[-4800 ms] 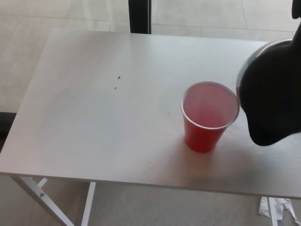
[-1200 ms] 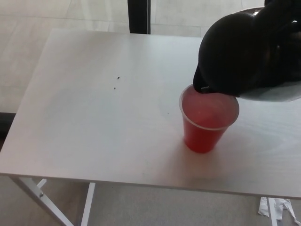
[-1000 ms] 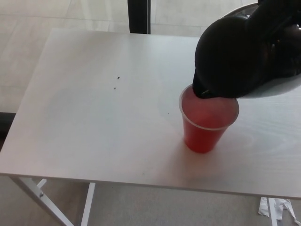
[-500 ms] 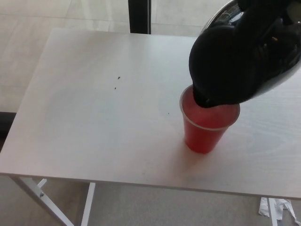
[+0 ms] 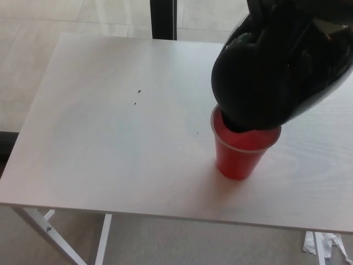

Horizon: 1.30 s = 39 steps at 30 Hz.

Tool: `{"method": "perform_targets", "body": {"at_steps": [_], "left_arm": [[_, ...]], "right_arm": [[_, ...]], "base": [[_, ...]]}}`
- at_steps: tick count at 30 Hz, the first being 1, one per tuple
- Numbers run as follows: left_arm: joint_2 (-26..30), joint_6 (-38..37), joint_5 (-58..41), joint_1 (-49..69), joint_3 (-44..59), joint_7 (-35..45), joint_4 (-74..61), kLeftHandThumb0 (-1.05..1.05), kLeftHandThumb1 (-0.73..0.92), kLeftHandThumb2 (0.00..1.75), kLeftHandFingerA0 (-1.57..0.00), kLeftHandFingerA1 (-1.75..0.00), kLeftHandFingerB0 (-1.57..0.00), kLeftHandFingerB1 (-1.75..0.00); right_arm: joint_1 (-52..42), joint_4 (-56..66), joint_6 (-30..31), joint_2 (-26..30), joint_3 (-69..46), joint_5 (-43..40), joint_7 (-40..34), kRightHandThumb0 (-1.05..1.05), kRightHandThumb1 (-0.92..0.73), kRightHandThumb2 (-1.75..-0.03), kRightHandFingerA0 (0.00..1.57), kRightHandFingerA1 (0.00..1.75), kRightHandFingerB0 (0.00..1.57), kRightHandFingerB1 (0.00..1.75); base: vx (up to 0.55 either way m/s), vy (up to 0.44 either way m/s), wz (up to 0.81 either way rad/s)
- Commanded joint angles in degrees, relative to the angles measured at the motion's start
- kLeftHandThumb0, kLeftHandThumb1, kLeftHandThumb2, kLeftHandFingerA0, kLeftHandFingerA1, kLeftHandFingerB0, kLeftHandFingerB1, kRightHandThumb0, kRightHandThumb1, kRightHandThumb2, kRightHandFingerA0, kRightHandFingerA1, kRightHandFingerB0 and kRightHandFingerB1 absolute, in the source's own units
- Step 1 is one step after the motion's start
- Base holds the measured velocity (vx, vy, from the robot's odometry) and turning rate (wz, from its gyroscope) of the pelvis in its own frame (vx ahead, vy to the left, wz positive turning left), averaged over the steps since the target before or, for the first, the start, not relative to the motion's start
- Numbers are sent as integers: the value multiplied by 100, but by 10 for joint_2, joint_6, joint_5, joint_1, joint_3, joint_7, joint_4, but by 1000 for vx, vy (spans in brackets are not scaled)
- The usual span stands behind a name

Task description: The robot uses its right hand to lift up a kettle kept on the middle of the desk by its handle and tilt it into a glass kept next to it to pour out water

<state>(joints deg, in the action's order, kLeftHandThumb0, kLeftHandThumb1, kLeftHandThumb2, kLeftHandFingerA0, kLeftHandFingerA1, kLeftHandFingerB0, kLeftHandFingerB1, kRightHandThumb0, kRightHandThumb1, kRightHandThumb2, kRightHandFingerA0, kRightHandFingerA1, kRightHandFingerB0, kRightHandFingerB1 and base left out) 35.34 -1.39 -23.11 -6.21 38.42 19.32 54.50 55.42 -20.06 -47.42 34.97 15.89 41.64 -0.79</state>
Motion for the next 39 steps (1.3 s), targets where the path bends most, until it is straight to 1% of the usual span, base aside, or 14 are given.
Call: {"method": "perform_targets", "body": {"at_steps": [1,2,11,17,18,20,23,25,26,28,29,30,35,39], "left_arm": [[9,9,-2,4,-2,-5,-4,-105,72,88,-125,-98,-86,-131],[8,10,-6,2,1,-4,-2,-105,57,126,-131,-91,-84,-132],[9,7,-9,4,3,0,5,-105,54,126,-129,-94,-83,-130],[10,5,-5,9,0,-4,12,-105,57,127,-130,-93,-83,-130],[8,3,-6,11,1,-2,12,-105,56,126,-129,-94,-83,-129],[6,-1,-9,14,4,3,12,-105,56,125,-129,-94,-84,-128],[5,-5,-5,18,1,0,10,-105,56,126,-129,-95,-82,-131],[5,-3,-8,17,3,-1,13,-105,56,126,-129,-95,-83,-131],[4,-2,-9,18,4,-1,11,-105,57,126,-129,-94,-84,-130],[5,2,-12,18,5,-1,11,-105,57,126,-130,-94,-84,-131],[6,1,-11,18,5,-1,14,-105,55,126,-130,-94,-83,-131],[6,1,-11,19,6,0,15,-105,53,126,-128,-94,-82,-131],[2,2,-12,23,5,-2,7,-105,57,127,-130,-94,-83,-132],[1,1,-12,25,5,-3,10,-105,59,127,-132,-90,-85,-134]], "right_arm": [[-18,29,-21,-15,10,20,-24,-16,-42,-83,102,114,101,72],[-20,30,-21,-15,9,22,-27,-15,-41,-84,102,114,100,74],[-22,34,-11,-3,2,19,-12,-9,-34,-104,86,87,96,97],[-41,22,35,26,-18,-7,34,-9,-53,-79,89,147,82,142],[-43,13,50,32,-24,-4,33,-8,-56,-83,90,92,85,126],[-49,13,80,36,-33,5,37,-7,-58,-78,87,75,81,129],[-49,-13,119,40,-45,-15,60,-11,-67,-70,72,174,64,162],[-52,-22,136,40,-57,-20,56,-16,-65,-70,88,171,68,148],[-52,-24,152,45,-59,-21,74,-17,-66,-67,91,122,81,79],[-51,-48,170,43,-75,-38,74,-10,-63,-80,100,169,66,135],[-52,-54,166,41,-79,-40,63,-20,-51,-100,121,141,98,127],[-55,-57,171,41,-85,-45,64,-12,-61,-88,90,175,68,162],[-80,-40,212,32,-115,-72,75,-15,-52,-100,121,142,100,129],[-112,3,274,13,-141,-95,98,-10,-58,-103,88,175,72,162]], "base": [[0,0,0],[0,0,0],[0,0,0],[0,0,0],[0,0,0],[0,0,0],[0,0,0],[0,0,0],[0,0,0],[0,0,0],[0,0,0],[0,0,0],[0,0,0],[0,0,0]]}}
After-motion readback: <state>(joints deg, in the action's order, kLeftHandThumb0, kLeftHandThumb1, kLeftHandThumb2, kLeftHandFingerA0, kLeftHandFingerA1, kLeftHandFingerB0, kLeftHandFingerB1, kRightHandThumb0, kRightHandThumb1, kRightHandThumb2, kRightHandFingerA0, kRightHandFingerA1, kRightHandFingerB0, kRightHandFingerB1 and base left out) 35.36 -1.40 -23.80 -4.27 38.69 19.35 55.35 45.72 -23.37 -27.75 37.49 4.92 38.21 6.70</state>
